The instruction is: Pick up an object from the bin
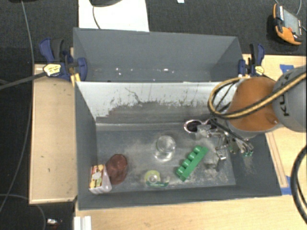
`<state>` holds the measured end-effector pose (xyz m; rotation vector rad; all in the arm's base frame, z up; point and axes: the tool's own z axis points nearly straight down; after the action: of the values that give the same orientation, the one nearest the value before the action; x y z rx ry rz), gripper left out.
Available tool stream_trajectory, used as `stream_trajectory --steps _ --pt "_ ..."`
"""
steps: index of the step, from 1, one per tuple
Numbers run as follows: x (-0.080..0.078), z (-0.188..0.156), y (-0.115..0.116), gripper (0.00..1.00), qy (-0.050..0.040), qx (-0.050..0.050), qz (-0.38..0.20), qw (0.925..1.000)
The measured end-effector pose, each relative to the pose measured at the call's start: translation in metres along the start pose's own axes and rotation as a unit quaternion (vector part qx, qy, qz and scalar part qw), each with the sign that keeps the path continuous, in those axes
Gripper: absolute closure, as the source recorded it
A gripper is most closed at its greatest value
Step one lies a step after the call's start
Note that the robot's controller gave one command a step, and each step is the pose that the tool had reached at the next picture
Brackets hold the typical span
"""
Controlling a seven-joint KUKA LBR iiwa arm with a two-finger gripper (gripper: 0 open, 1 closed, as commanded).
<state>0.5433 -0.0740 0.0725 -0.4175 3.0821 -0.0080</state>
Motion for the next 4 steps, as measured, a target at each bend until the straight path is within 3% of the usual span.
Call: stream_trajectory --steps 1,2,3,4 --pt "-0.011 -0.001 0.013 0.00 0.0004 -0.001 0.137 0.9906" --pt "0.006 0.002 0.038 0.00 0.0019 -0.001 0.046 0.9989" --pt "-0.006 0.002 0.049 1.00 -0.0022 0.000 0.134 0.9910" --pt "-0.006 0.002 0.049 1.00 -0.0022 0.000 0.134 0.9910"
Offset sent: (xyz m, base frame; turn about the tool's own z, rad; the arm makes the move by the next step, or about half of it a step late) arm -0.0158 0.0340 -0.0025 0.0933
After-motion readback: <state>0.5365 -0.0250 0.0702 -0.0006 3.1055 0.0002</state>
